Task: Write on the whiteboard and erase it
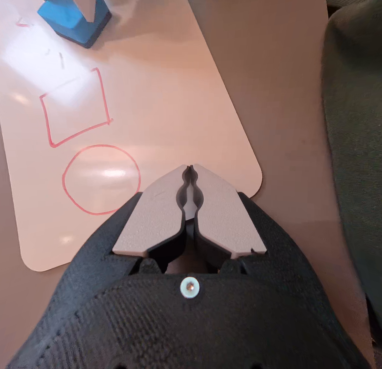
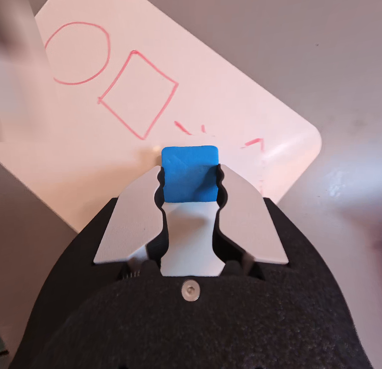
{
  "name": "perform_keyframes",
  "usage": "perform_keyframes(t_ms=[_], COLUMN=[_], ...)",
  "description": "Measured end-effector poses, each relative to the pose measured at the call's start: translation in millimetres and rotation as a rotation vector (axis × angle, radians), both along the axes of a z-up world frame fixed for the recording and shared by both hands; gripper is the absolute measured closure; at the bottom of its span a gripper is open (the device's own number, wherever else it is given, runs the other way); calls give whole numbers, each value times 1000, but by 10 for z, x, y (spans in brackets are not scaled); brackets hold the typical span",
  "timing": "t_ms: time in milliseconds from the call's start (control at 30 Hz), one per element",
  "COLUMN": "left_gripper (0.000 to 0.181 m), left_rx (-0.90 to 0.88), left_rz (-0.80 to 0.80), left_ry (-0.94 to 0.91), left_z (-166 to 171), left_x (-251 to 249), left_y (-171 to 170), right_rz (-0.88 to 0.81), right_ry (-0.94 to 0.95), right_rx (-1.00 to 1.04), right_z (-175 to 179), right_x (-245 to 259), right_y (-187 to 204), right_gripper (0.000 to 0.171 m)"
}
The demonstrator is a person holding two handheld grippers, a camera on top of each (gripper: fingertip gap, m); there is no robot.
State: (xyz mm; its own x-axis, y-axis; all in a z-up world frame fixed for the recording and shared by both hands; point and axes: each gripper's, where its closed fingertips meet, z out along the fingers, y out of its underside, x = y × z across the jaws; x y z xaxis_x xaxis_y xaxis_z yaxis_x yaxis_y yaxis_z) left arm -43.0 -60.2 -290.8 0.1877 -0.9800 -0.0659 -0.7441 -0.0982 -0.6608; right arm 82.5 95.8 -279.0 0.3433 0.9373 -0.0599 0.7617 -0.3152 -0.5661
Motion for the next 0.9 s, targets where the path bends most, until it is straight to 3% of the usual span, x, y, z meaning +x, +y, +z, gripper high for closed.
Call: perform_keyframes(t_ms=[167, 333, 467, 600, 633, 767, 900], left_gripper=[181, 181, 181, 181, 181, 181, 181], left_rx=[3, -13, -3, -17, -17, 0, -13], left_rz=[-2, 7, 2, 5, 3, 2, 6], left_ry=[15, 11, 12, -1, 1, 8, 0], left_z=[-2, -3, -3, -3, -4, -3, -4], left_x=[2, 0, 4, 8, 10, 9, 8], left_y=[-6, -7, -2, 2, 4, 5, 7], right_rz=[-207, 4, -218, -31, -16, -249, 52], right_ry=[39, 38, 89, 56, 52, 92, 64], right_rx=[41, 83, 46, 85, 96, 67, 85], right_z=[-15, -26, -20, -18, -17, -13, -14], right_x=[255, -82, 438, 73, 58, 504, -244], right_y=[811, 215, 645, 86, 81, 695, -1], right_gripper=[123, 123, 123, 123, 123, 123, 123])
